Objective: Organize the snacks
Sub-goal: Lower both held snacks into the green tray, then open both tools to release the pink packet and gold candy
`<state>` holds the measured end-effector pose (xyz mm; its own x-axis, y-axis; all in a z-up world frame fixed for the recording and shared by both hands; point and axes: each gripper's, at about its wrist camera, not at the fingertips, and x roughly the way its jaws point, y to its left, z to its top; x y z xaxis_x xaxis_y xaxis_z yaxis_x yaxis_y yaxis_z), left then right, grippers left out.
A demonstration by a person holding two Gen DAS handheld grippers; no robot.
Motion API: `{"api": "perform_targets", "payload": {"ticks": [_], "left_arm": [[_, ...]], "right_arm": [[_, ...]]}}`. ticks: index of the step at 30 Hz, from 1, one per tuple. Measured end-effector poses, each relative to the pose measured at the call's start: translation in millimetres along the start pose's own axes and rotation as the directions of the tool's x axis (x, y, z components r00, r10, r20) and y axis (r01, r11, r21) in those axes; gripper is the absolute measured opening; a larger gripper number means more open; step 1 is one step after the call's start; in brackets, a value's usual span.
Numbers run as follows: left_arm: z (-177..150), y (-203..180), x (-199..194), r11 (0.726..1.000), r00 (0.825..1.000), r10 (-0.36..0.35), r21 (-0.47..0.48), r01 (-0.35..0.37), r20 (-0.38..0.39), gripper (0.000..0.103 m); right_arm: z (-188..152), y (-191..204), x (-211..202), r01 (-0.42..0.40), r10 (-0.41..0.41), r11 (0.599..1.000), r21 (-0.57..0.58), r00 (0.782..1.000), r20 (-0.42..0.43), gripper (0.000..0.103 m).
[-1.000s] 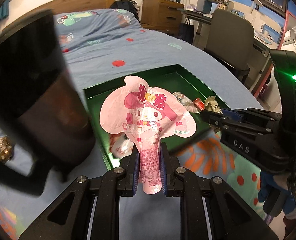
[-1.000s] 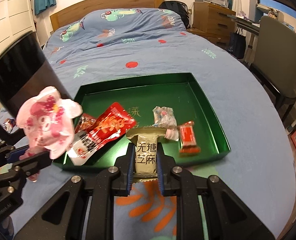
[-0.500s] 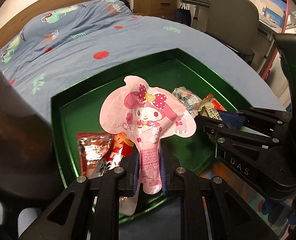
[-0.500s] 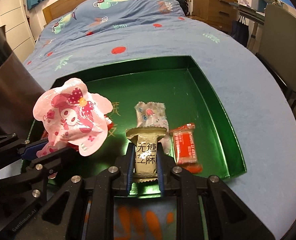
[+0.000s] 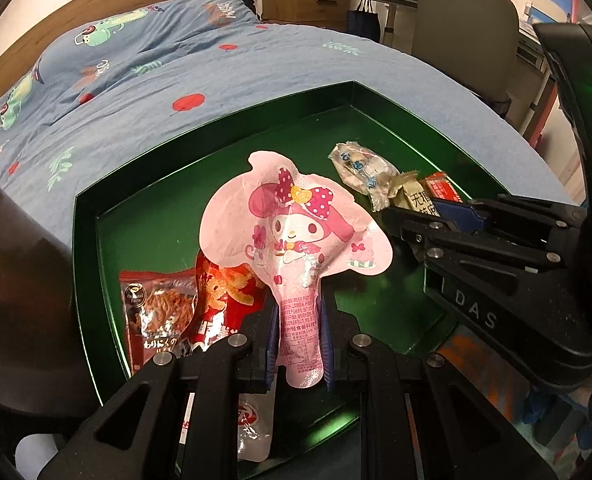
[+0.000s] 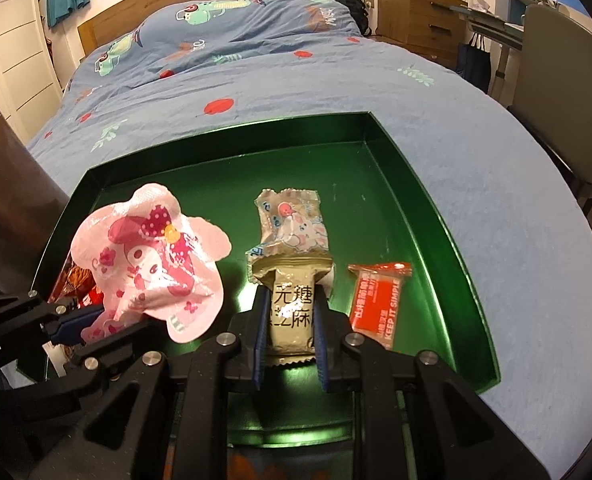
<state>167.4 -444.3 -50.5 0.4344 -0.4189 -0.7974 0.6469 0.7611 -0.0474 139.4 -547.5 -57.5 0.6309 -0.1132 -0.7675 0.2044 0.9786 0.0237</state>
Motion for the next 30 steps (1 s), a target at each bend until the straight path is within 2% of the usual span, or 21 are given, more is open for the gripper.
{"api": "perform_targets", "payload": {"ticks": [12,27,29,30], "left_arm": [[-9,-9,-1,1.0,0.999,0.015,0.027,-0.016,0.038,0.016],[-10,-16,-5,0.998,0.998,0.043,0.033,-0.044,0.055,0.02],[-12,-17,-6,0.998,0.997,0.054,0.042,-0.056,0.06,0.022],[-12,-18,-7,0.997,0.996,0.059,0.044,-0.062,0.061,0.023]], "right_arm": [[-2,-8,5,-0.021,0.019,1.0,0.022,0.997,0.077,0.065],[-5,-10,4,-0.028,0.025,0.999,0.027,0.995,0.096,0.068],[-5,-10,4,-0.029,0.026,0.999,0.029,0.995,0.098,0.079],[-5,-10,4,-0.03,0.027,0.999,0.031,0.995,0.098,0.082]]}}
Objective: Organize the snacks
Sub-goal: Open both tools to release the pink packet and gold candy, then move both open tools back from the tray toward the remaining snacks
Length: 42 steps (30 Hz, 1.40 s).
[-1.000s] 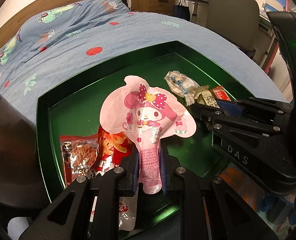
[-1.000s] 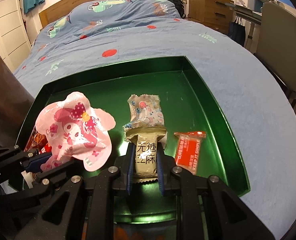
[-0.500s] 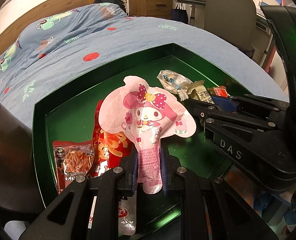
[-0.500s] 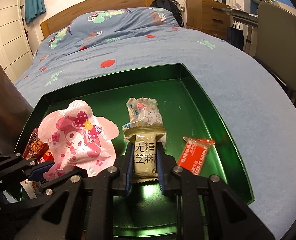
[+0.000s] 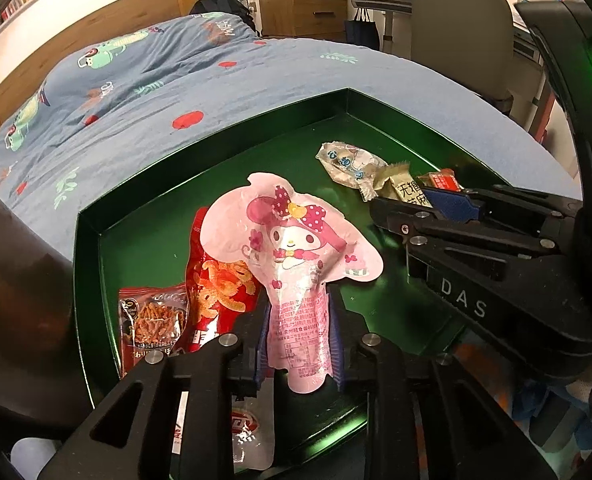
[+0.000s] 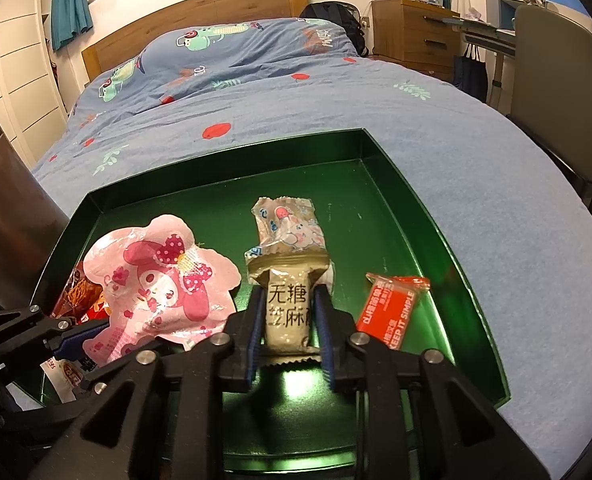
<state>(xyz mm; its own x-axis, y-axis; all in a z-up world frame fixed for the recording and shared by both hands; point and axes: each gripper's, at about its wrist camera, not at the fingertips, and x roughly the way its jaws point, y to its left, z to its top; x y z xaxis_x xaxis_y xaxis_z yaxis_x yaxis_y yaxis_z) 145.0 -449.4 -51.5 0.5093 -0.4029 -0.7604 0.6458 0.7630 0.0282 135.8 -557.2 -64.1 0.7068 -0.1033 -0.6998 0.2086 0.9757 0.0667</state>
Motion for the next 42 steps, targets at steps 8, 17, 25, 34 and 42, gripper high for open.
{"api": "perform_targets", "payload": {"ticks": [8,17,25,34,42], "left_arm": [[0,2,-4,1.0,1.0,0.012,-0.008,-0.012,0.011,0.031],[-4,-3,-18,0.997,0.996,0.064,0.039,-0.067,0.059,0.049],[-6,5,-31,0.997,0.995,0.075,0.018,-0.076,0.073,0.056],[-9,8,-67,0.998,0.992,0.06,0.005,-0.061,0.115,0.059],[-15,10,-105,0.999,0.988,0.051,-0.01,-0.05,0.144,0.06]], "right_arm": [[2,-1,-4,-0.013,0.013,1.0,0.011,1.0,0.008,0.096],[1,1,-18,-0.037,0.037,0.999,0.021,0.999,0.028,0.103],[2,3,-37,-0.041,0.04,0.999,0.028,0.998,0.053,0.103],[3,6,-63,-0.019,0.016,0.999,0.034,0.997,0.075,0.103],[-1,18,-86,0.006,-0.007,1.0,0.02,0.998,0.07,0.103]]}}
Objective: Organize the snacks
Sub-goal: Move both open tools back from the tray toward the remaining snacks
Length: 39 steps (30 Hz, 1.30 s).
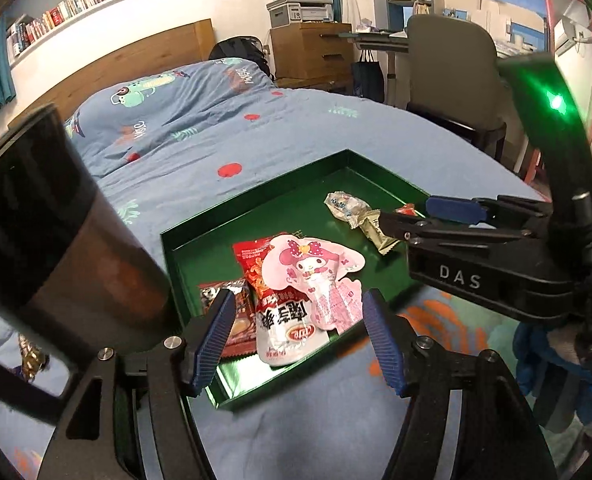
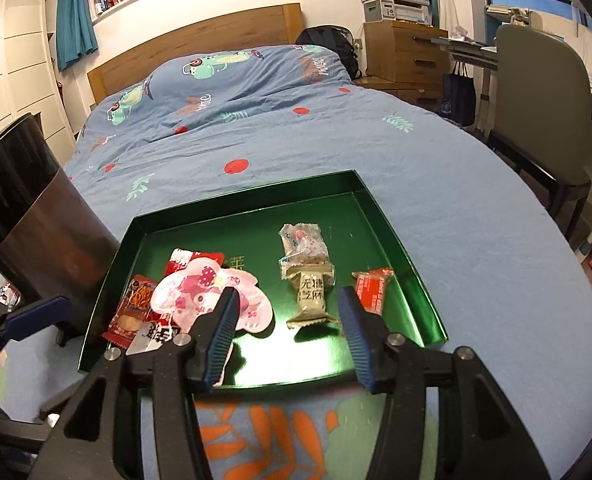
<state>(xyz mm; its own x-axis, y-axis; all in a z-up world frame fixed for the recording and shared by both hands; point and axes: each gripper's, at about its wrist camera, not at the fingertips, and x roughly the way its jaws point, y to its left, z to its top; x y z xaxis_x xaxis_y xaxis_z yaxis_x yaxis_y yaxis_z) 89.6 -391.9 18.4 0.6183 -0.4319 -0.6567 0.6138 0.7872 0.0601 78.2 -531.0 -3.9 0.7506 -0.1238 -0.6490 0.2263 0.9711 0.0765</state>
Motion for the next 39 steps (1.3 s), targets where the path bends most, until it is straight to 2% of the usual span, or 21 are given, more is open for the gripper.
{"api": "perform_targets", "payload": {"ticks": [2,6,11,19,25,39], "left_arm": [[-2,1,-9,1.0,1.0,-0.004,-0.005,0.004,0.003,0.061],[-11,6,-29,1.0,1.0,-0.013,-0.024,0.013,-0.002,0.073],[-29,16,-54,0.999,1.0,0.001,-0.053,-0.002,-0.022,0.078],[-59,39,-81,0.994,0.997,0.041,-0.095,-0.047,-0.067,0.08],[-69,56,-100,0.99,0.996,0.059,-0.126,-0.067,-0.066,0.085],[-90,96,-128,0.977,0.994,0.094,-0.184,-0.104,-0.063,0.085]], "right_arm": [[-2,3,-6,0.004,-0.004,1.0,-0.002,1.0,-0.006,0.103],[-10,9,-15,0.005,-0.005,1.0,-0.002,1.0,-0.025,0.103],[-27,24,-28,-0.015,0.014,1.0,-0.008,0.998,-0.068,0.103],[-55,55,-41,-0.059,0.057,0.998,-0.016,0.99,-0.126,0.103],[-64,82,-51,-0.091,0.086,0.995,-0.028,0.985,-0.148,0.103],[-84,147,-57,-0.167,0.142,0.98,-0.107,0.968,-0.209,0.103]]}}
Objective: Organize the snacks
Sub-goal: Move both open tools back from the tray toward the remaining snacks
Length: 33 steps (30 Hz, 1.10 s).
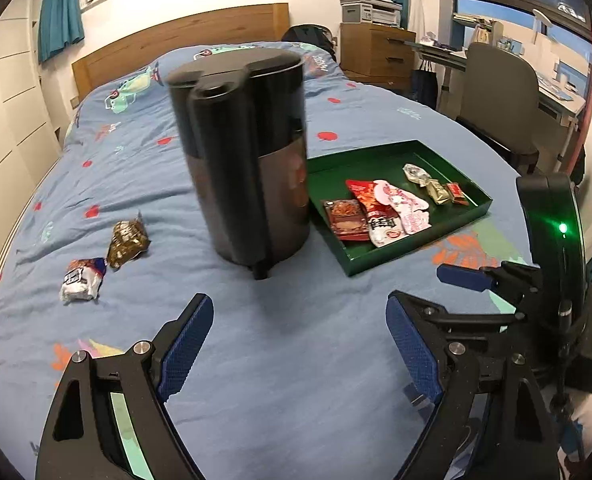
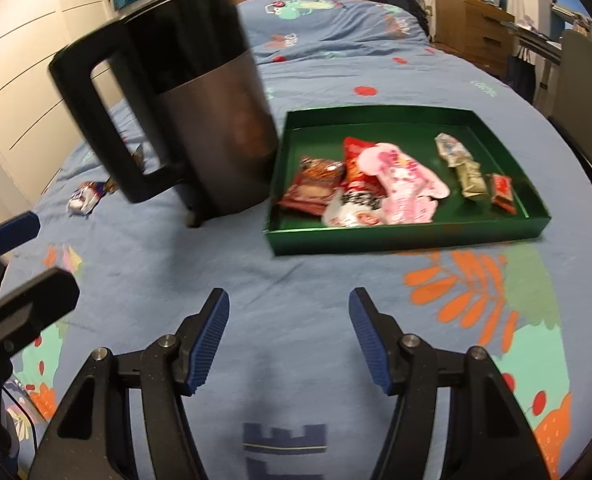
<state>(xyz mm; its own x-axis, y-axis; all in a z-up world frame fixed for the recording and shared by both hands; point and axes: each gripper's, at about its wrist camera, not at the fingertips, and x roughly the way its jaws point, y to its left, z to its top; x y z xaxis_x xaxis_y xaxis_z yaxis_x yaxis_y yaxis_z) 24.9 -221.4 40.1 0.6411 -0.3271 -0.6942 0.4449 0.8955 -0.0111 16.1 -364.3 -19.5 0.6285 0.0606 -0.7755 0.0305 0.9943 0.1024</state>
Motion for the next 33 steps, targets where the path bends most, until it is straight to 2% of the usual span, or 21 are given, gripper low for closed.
{"api": "perform_targets", "payload": {"ticks": [33], "left_arm": [[-37,89,-19,0.987,0.997,0.069,-0.144,-0.073,-0.031,0.091]], "right_arm": [[-13,107,16,-0.077,0.063,0.98,-0.183,0.995,-0.08,0.103]]}}
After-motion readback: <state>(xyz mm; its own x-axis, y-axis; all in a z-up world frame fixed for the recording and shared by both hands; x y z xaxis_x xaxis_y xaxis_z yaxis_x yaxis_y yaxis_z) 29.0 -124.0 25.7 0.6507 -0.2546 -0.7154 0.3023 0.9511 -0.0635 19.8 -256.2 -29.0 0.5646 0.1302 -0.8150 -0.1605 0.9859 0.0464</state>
